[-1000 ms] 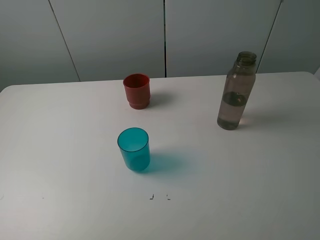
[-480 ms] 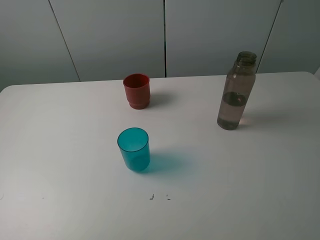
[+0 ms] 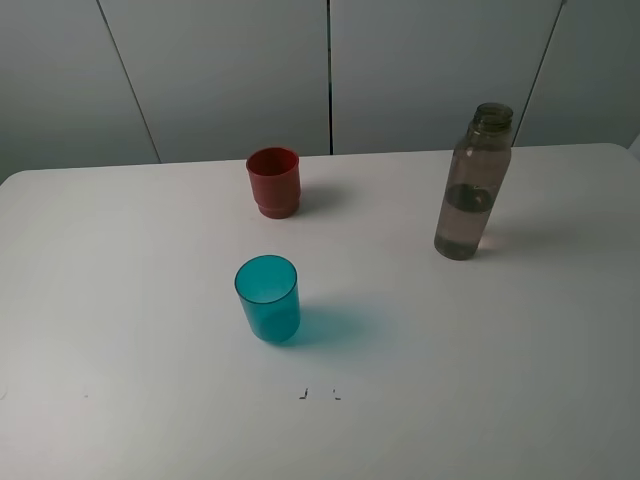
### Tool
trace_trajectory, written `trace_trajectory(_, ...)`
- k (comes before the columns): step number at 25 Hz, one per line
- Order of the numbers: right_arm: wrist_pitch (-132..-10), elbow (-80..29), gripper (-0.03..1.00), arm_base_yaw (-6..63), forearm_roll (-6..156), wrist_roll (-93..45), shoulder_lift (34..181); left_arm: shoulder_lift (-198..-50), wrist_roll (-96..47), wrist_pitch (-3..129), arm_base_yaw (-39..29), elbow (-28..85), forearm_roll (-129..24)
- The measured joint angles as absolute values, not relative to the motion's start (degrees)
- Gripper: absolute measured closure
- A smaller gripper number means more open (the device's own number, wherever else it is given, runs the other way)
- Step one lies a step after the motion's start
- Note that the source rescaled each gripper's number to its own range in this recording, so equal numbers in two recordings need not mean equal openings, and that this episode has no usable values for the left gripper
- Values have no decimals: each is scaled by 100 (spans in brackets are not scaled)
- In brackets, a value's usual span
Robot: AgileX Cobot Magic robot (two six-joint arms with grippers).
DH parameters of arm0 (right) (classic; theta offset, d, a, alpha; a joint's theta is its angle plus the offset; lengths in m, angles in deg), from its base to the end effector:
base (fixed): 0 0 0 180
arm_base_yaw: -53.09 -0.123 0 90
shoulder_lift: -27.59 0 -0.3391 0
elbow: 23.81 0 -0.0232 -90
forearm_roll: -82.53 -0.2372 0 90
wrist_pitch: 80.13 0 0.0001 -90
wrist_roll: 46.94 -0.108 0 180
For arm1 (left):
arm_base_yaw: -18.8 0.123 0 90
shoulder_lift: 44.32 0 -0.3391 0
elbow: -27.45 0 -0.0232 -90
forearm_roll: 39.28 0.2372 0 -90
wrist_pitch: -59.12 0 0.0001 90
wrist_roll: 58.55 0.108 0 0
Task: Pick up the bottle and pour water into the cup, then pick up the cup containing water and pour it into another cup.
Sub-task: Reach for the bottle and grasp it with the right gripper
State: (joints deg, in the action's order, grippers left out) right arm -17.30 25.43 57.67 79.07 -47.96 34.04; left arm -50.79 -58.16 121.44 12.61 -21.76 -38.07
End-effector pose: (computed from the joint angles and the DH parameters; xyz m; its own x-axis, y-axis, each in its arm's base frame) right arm -0.0587 0.0105 0.2624 -0.4733 0.0834 -0.8769 0.0542 0.9964 0.0655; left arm -0.0583 0.0084 0.2633 -0.4651 0.0672 -0.8827 0.0991 0.9948 0.0234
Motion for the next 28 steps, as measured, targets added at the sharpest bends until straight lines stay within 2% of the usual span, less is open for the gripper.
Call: trace_trajectory(28,-1741,2543,-3,5711,7895,-4796,3431,-5079,-5816,12144,1261,-2176,-3807)
